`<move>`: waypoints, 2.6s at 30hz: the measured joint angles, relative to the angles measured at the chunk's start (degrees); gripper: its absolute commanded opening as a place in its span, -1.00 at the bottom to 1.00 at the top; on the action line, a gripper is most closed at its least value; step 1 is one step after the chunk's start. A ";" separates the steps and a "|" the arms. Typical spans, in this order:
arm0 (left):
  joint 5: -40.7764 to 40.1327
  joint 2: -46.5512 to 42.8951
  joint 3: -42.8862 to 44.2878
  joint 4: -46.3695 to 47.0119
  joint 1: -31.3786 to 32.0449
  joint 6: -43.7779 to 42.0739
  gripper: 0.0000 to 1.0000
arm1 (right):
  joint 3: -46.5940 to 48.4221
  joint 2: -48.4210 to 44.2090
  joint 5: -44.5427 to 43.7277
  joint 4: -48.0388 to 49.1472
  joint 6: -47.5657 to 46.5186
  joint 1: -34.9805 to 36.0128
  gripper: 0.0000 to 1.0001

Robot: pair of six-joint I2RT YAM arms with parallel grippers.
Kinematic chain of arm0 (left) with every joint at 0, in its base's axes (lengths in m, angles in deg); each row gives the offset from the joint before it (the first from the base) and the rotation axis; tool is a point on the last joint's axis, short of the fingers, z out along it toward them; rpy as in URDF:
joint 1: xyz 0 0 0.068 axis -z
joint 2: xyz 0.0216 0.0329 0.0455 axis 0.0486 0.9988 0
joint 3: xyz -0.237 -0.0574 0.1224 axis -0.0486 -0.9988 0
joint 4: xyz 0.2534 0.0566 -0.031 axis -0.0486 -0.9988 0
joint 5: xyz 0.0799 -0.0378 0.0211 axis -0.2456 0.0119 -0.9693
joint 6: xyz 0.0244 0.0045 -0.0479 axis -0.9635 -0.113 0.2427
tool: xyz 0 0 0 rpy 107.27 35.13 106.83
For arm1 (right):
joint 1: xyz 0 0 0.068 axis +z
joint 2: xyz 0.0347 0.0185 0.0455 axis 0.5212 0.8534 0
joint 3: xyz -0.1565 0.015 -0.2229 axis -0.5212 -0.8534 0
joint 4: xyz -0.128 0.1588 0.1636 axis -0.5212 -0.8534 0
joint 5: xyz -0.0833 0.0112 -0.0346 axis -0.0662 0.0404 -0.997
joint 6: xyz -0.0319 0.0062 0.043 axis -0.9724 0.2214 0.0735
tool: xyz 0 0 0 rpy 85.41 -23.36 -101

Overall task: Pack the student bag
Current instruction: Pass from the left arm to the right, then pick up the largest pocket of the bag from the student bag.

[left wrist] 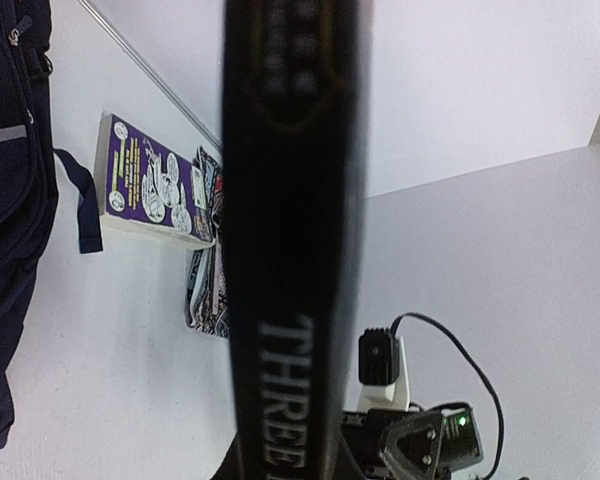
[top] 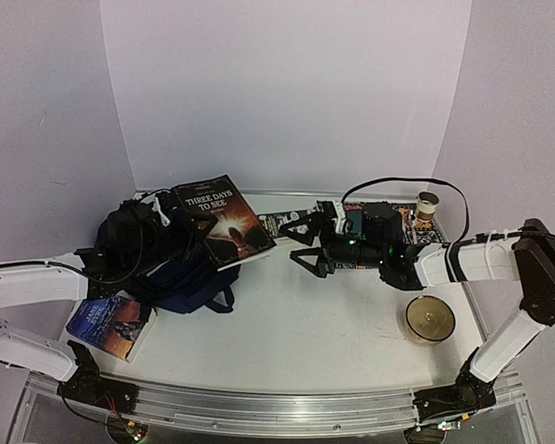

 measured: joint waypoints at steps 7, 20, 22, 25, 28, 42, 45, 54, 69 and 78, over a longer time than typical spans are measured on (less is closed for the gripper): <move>-3.31 3.92 1.46 4.90 -0.02 2.61 -1.00 | 1.99 2.99 -2.14 7.22 4.59 5.09 0.97; -3.04 6.82 2.23 12.93 0.02 8.22 -1.00 | 13.61 13.74 -2.74 15.12 8.91 6.07 0.57; -3.32 6.82 2.19 13.75 0.02 8.71 -1.00 | 14.47 14.16 -3.21 15.84 9.06 5.91 0.34; -3.43 6.82 2.00 14.80 0.19 9.79 -1.00 | 15.68 14.69 -3.61 16.43 9.39 5.60 -0.06; -3.87 6.82 1.34 16.10 0.42 10.74 -1.00 | 17.10 15.40 -3.88 16.97 9.79 5.24 -0.64; -4.48 -1.08 -7.10 11.86 0.29 1.03 -0.16 | 12.82 15.10 -1.37 16.51 7.71 1.40 -1.00; -4.99 -1.98 -5.93 3.90 -0.71 -5.38 0.06 | 8.70 13.22 -2.07 15.92 6.71 -1.79 -1.00; -8.12 4.45 8.31 -22.37 -1.56 -26.38 0.29 | 1.42 6.46 -2.62 12.48 2.49 -4.63 -1.00; -11.74 25.32 23.93 -49.48 -3.16 -50.95 0.00 | -5.15 -4.06 -5.70 -0.23 -6.17 -5.30 -1.00; -11.40 32.72 27.59 -51.94 -5.40 -56.00 0.06 | -5.60 -5.57 -6.53 -3.24 -8.47 -5.34 -1.00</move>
